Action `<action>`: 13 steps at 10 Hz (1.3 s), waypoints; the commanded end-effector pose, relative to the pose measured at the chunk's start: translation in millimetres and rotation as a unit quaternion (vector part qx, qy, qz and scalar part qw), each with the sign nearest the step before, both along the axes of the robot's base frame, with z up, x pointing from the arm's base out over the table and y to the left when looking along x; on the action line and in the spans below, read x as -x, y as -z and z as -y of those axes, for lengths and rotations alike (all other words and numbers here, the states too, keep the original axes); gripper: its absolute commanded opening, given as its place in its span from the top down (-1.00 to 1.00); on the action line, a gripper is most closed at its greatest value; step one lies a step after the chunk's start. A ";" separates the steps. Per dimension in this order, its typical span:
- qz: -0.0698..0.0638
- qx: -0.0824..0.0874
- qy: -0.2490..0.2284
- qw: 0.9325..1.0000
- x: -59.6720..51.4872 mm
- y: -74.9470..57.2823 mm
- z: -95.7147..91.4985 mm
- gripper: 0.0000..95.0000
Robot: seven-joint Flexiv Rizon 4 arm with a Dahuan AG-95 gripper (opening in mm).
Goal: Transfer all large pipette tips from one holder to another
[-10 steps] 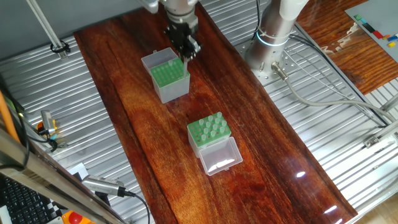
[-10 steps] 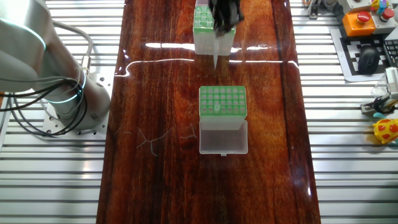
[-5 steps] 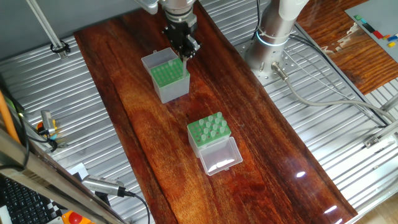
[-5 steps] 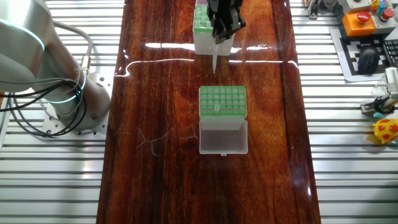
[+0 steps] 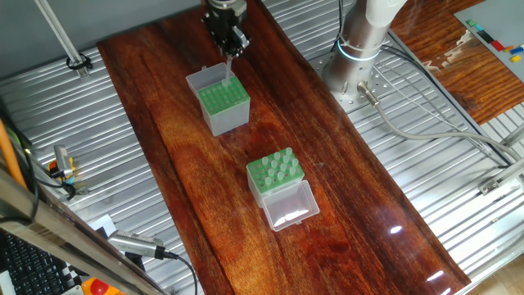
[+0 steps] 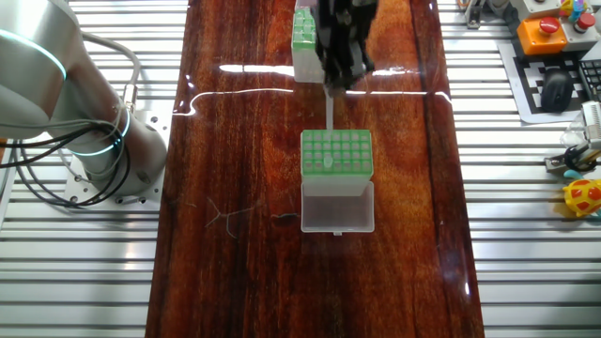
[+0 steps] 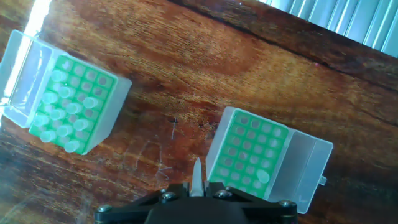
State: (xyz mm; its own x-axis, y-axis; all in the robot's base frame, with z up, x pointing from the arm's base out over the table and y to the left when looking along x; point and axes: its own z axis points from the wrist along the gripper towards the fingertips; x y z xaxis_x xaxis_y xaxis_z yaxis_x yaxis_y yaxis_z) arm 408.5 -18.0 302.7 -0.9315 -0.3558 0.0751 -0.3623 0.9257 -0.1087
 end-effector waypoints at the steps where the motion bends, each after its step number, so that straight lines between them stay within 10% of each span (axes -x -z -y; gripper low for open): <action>1: -0.005 -0.019 -0.009 1.000 0.5 0.0 0.8 1.00; 13: -0.003 -0.034 -0.010 0.999 10.9 19.4 23.2 1.00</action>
